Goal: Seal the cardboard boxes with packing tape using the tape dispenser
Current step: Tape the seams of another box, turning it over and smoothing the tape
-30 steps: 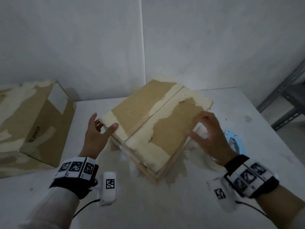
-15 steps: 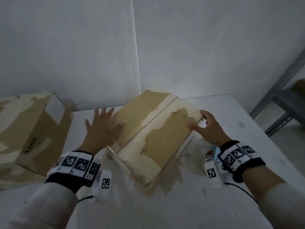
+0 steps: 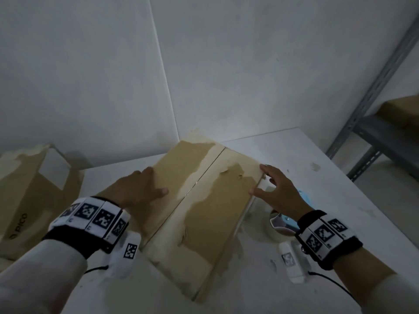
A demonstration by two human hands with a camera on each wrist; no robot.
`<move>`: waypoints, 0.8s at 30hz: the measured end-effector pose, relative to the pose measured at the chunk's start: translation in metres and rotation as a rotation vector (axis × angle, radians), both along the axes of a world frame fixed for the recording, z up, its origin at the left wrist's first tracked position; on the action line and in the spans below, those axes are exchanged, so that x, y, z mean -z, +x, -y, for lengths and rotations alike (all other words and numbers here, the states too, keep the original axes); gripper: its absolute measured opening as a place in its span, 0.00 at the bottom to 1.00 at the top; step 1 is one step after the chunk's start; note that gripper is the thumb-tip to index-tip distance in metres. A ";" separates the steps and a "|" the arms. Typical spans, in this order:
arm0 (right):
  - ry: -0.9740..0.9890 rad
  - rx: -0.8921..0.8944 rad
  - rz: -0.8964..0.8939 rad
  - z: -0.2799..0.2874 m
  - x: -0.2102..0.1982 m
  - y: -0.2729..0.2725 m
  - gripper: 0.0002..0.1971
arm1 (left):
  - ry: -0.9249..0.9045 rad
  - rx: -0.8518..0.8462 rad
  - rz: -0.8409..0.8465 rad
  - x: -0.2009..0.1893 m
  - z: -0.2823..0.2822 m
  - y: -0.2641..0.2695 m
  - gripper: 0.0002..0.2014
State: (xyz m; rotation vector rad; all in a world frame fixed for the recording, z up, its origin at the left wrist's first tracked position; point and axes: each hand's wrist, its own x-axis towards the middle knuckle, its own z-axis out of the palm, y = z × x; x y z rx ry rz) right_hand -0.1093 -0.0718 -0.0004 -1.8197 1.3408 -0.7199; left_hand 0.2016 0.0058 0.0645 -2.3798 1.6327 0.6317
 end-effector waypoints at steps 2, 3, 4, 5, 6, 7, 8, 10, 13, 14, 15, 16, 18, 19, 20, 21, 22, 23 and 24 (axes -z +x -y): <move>0.020 -0.008 -0.030 -0.001 0.000 0.000 0.38 | 0.022 0.009 0.031 0.001 -0.007 -0.002 0.40; 0.031 -0.005 -0.045 -0.002 0.000 0.001 0.38 | 0.037 0.018 0.044 0.002 -0.009 -0.003 0.40; 0.032 -0.005 -0.061 -0.004 -0.002 0.002 0.37 | 0.045 0.037 0.057 0.002 -0.011 -0.003 0.41; 0.033 -0.007 -0.079 -0.004 -0.001 0.003 0.37 | 0.068 0.052 0.071 0.001 -0.013 -0.003 0.42; 0.029 -0.013 -0.097 -0.006 -0.002 0.004 0.36 | 0.099 0.067 0.082 0.000 -0.013 -0.004 0.44; 0.033 -0.020 -0.102 -0.007 -0.003 0.004 0.36 | 0.134 0.077 0.091 -0.002 -0.013 -0.004 0.45; 0.048 -0.027 -0.077 -0.009 -0.003 0.002 0.36 | 0.158 0.089 0.095 -0.004 -0.012 -0.005 0.46; 0.111 -0.011 0.060 -0.011 -0.004 -0.006 0.35 | 0.157 0.113 0.080 -0.007 -0.009 -0.006 0.47; 0.133 0.130 0.118 -0.012 -0.002 -0.029 0.31 | 0.097 0.174 0.056 -0.010 -0.003 -0.017 0.46; 0.134 0.183 0.063 -0.013 -0.001 -0.038 0.28 | 0.086 0.196 0.047 -0.012 -0.001 -0.023 0.44; 0.133 0.223 -0.020 -0.015 0.002 -0.048 0.27 | 0.077 0.214 0.041 -0.012 0.002 -0.029 0.43; 0.118 0.242 -0.124 -0.018 0.004 -0.057 0.25 | 0.072 0.229 0.041 -0.011 0.006 -0.034 0.42; 0.076 0.245 -0.292 -0.024 0.014 -0.075 0.23 | 0.060 0.251 0.050 -0.005 0.016 -0.041 0.40; 0.075 0.243 -0.337 -0.026 0.021 -0.084 0.23 | 0.057 0.260 0.059 -0.001 0.021 -0.043 0.40; 0.095 0.233 -0.374 -0.029 0.028 -0.093 0.25 | 0.062 0.266 0.066 0.000 0.025 -0.044 0.41; 0.133 0.218 -0.414 -0.031 0.036 -0.101 0.28 | 0.068 0.270 0.071 0.002 0.029 -0.045 0.42; 0.171 0.201 -0.460 -0.033 0.043 -0.108 0.30 | 0.075 0.273 0.069 0.001 0.032 -0.046 0.42; 0.202 0.186 -0.513 -0.034 0.050 -0.115 0.33 | 0.081 0.276 0.065 0.001 0.035 -0.046 0.43; 0.223 0.169 -0.564 -0.036 0.056 -0.121 0.36 | 0.083 0.280 0.059 -0.001 0.036 -0.047 0.44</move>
